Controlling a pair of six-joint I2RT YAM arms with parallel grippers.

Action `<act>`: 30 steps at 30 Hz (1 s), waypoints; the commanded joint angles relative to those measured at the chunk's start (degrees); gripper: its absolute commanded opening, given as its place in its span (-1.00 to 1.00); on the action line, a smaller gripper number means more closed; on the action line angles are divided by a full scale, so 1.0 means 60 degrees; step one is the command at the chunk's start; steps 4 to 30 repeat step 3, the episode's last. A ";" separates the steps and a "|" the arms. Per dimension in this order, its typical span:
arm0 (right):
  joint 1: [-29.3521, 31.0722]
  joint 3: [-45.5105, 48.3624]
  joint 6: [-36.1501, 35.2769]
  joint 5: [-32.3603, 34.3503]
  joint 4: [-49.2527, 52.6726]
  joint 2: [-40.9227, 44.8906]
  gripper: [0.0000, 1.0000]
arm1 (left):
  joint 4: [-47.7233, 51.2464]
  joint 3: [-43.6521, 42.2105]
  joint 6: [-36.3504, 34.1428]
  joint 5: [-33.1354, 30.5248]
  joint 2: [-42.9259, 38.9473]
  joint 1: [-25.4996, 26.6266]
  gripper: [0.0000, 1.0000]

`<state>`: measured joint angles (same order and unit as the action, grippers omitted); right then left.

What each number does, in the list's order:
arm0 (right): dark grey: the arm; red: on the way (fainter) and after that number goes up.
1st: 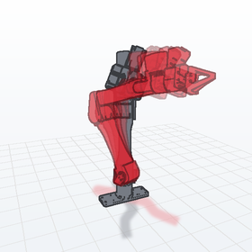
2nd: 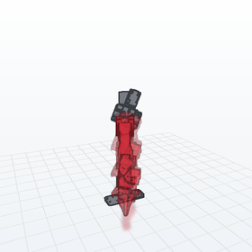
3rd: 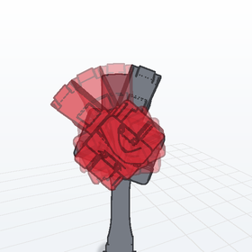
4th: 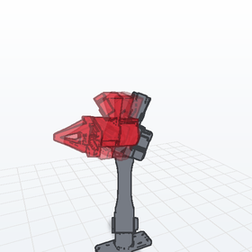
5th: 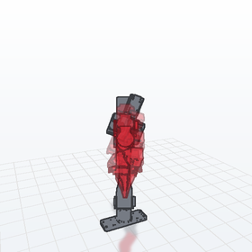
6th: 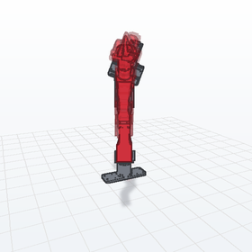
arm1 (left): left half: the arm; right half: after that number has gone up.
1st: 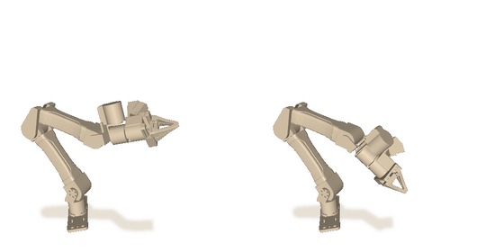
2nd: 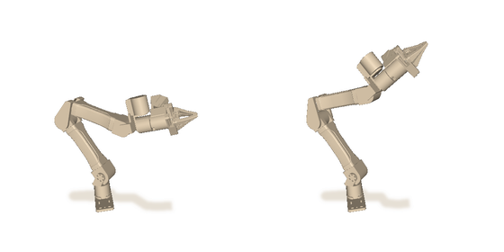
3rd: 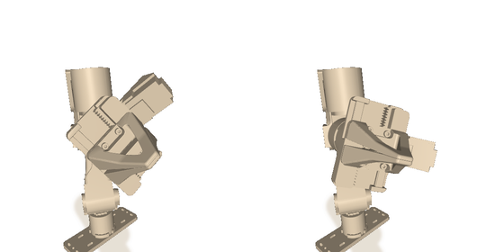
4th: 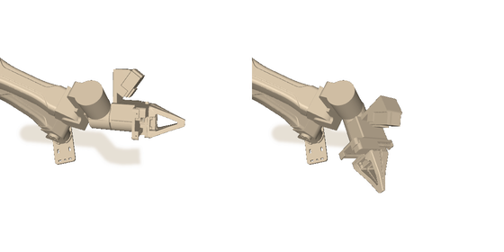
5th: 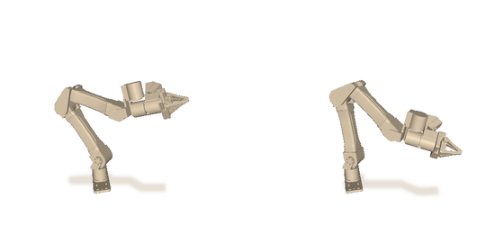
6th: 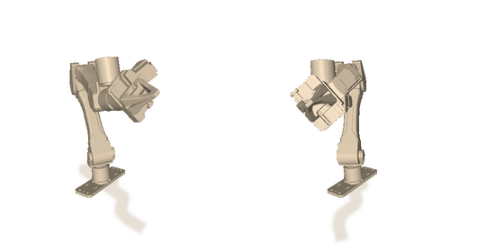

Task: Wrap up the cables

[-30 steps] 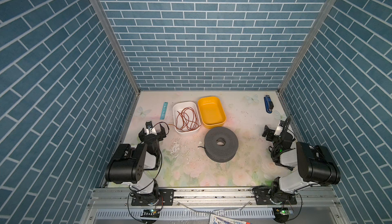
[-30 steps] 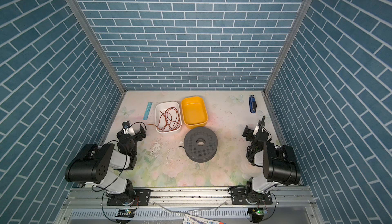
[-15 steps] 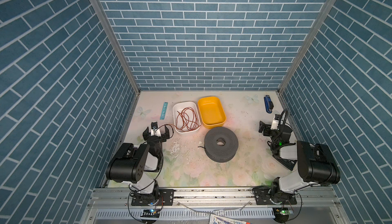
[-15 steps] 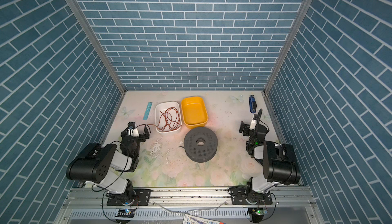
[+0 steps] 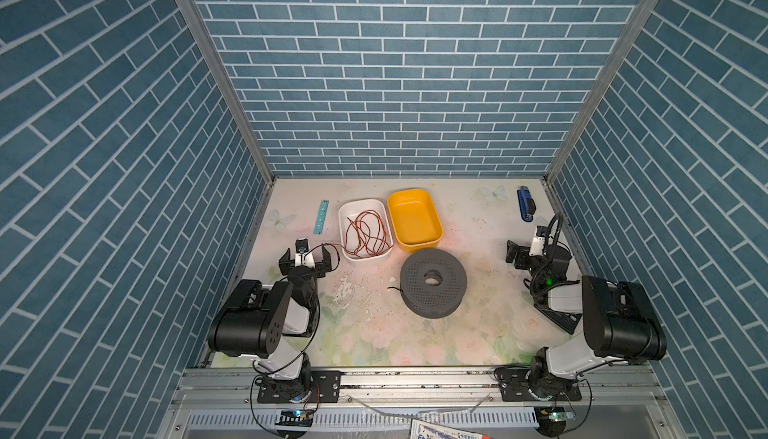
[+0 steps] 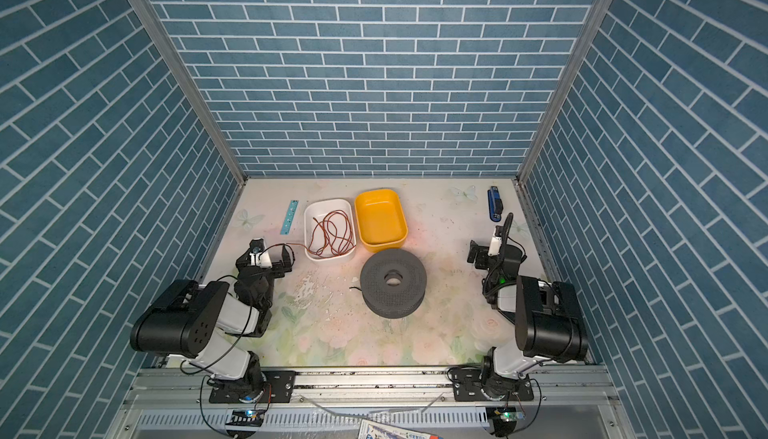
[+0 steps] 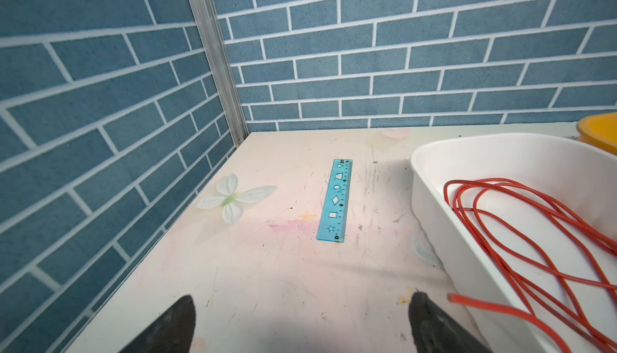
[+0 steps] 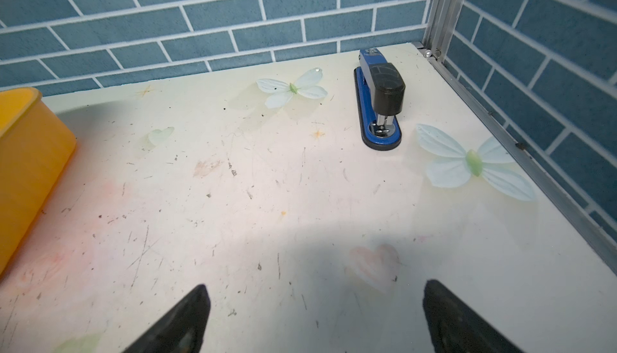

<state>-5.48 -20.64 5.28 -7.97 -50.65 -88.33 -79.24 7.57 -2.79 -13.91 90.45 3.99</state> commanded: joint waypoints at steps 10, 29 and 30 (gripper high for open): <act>0.0150 -0.0295 -0.0466 0.0179 0.0143 0.0025 0.98 | -0.0227 -0.0008 0.0069 -0.0150 0.0080 -0.0035 0.99; 0.0150 -0.0295 -0.0466 0.0179 0.0143 0.0025 0.98 | -0.0227 -0.0008 0.0069 -0.0150 0.0080 -0.0035 0.99; 0.0150 -0.0295 -0.0466 0.0179 0.0143 0.0025 0.98 | -0.0227 -0.0008 0.0069 -0.0150 0.0080 -0.0035 0.99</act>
